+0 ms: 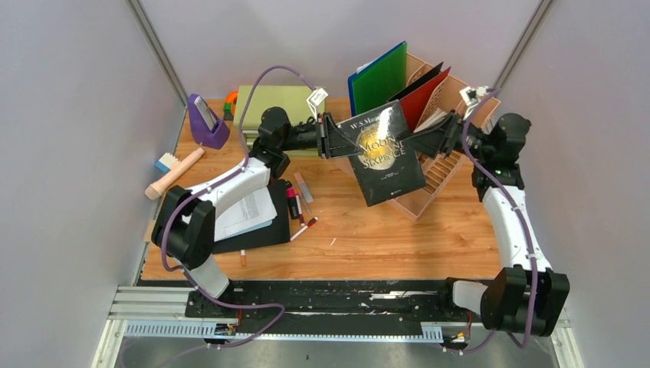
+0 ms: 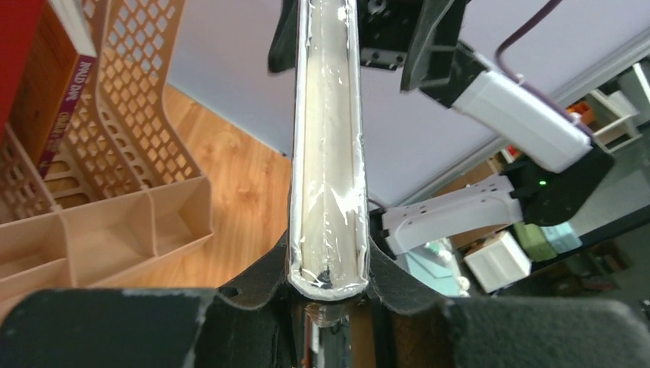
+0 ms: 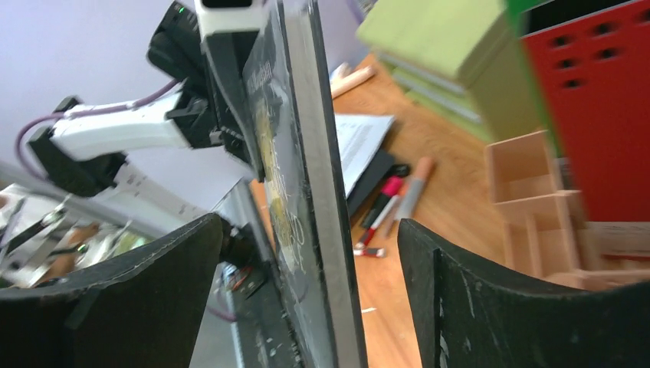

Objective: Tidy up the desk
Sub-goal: Pick up the book from the center of the board, then place the book in the storage box.

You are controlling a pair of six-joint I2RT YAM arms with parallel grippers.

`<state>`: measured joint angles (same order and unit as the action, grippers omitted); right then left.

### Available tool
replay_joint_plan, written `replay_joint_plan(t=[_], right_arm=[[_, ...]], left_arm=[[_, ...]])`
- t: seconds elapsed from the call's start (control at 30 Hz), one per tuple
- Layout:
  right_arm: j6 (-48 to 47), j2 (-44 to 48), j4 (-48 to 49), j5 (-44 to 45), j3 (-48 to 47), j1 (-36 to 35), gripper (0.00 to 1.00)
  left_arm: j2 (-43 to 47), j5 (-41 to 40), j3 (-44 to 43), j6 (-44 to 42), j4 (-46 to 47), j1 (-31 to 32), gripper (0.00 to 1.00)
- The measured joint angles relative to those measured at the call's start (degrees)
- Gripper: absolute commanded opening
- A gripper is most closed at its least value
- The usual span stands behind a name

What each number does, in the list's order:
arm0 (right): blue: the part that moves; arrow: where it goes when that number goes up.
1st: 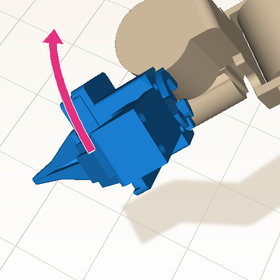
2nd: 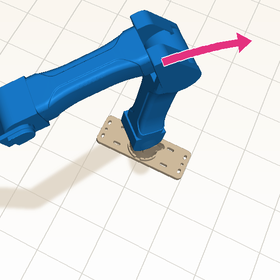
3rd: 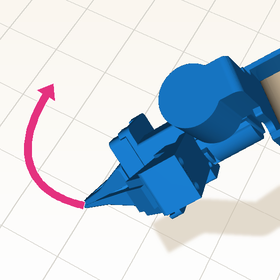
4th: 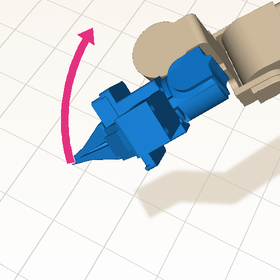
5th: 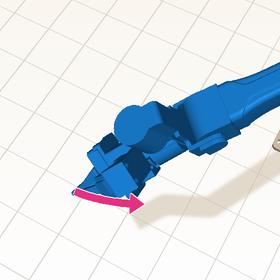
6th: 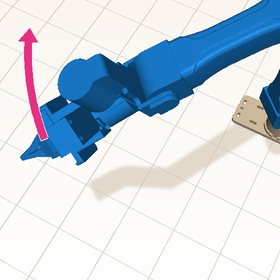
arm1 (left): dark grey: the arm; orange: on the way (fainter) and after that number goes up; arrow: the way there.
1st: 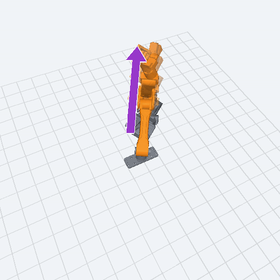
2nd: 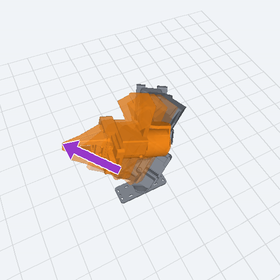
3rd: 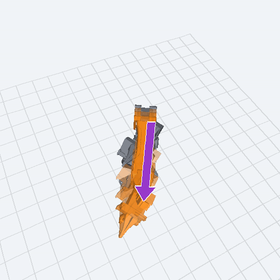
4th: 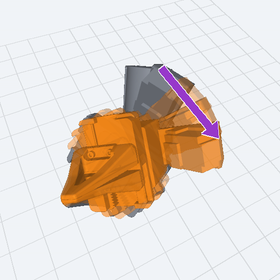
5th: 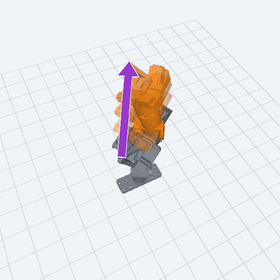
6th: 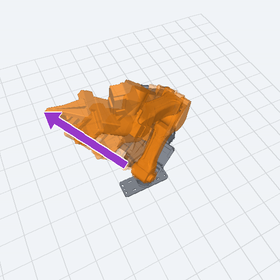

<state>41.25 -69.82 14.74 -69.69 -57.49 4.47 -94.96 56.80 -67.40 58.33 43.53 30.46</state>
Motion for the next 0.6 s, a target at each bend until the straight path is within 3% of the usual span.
replay_joint_plan(t=[0.27, 0.5, 0.6], right_arm=[[-5.0, 4.1, -6.7, 2.4, -1.9, 14.8, 0.88], [-8.4, 4.4, -9.5, 2.7, -0.8, 22.5, 0.88], [-9.9, 4.6, -10.1, 2.8, 1.3, 24.5, 0.88]], left_arm=[[0.0, -3.5, -14.4, -22.0, -31.1, 0.3, 0.0], [-1.8, -9.6, -30.8, -36.8, -51.9, 0.7, 0.0], [-4.1, -11.8, -36.3, -40.5, -56.8, 1.6, 0.0]])
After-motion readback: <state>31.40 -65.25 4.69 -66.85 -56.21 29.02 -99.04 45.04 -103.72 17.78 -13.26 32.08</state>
